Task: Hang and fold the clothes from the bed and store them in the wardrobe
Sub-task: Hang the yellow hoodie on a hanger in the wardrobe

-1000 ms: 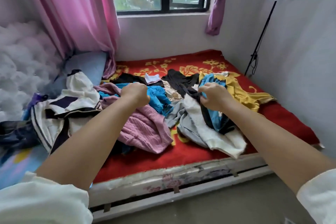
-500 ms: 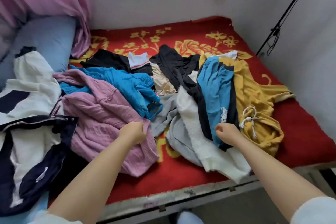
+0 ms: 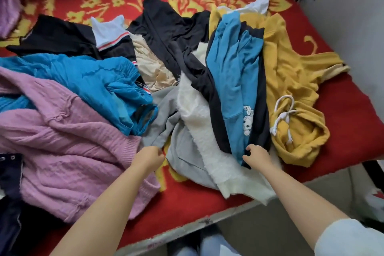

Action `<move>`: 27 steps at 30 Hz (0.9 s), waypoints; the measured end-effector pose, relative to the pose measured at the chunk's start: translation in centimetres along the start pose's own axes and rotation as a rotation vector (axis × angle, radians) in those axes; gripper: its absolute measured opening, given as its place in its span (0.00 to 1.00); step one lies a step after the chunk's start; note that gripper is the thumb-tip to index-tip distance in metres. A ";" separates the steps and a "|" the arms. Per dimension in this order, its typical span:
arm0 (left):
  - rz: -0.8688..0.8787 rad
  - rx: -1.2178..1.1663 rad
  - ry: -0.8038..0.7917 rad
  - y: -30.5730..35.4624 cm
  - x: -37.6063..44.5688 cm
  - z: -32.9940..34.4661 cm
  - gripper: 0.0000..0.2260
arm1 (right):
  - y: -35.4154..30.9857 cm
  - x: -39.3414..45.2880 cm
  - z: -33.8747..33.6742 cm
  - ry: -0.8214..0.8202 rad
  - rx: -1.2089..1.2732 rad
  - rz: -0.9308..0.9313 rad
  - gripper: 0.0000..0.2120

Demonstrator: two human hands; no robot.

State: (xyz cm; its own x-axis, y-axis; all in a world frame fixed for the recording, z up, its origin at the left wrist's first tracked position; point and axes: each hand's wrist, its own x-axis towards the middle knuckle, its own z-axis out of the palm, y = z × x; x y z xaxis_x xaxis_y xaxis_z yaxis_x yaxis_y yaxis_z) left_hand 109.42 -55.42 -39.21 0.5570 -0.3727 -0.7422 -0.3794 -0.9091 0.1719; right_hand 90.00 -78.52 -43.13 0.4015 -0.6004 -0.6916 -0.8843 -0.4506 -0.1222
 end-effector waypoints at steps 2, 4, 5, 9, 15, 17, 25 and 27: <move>0.013 -0.007 -0.017 1.0 1.5 0.5 0.10 | 0.9 0.6 0.5 0.051 0.040 0.027 0.18; 0.042 0.003 -0.044 2.0 2.7 1.2 0.10 | 2.0 1.2 0.6 0.150 0.052 0.062 0.18; 0.062 0.014 -0.061 2.6 3.4 1.7 0.09 | 2.7 1.6 0.5 0.209 0.058 0.087 0.19; 0.128 0.070 -0.129 5.2 5.3 3.3 0.07 | 5.9 3.8 -0.6 0.343 0.091 0.240 0.31; 0.241 0.135 -0.155 8.6 6.7 5.2 0.07 | 11.4 6.7 -0.2 -0.065 0.112 0.266 0.14; 0.273 0.109 -0.141 9.8 6.5 5.0 0.09 | 11.0 6.0 -1.0 -0.015 0.271 0.189 0.09; 0.552 -0.082 -0.032 19.1 1.3 1.2 0.27 | 11.4 -5.6 -12.9 0.072 0.473 -0.253 0.11; 0.693 -0.088 0.011 22.0 -1.0 -0.1 0.33 | 10.3 -8.4 -15.6 0.086 0.479 -0.371 0.12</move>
State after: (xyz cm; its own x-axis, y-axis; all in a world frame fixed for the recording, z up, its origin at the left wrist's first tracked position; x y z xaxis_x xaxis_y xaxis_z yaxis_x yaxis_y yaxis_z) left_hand 100.57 -75.06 -34.59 0.2161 -0.8737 -0.4359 -0.5887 -0.4727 0.6557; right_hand 81.27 -88.42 -27.53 0.7035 -0.5202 -0.4842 -0.6826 -0.3050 -0.6641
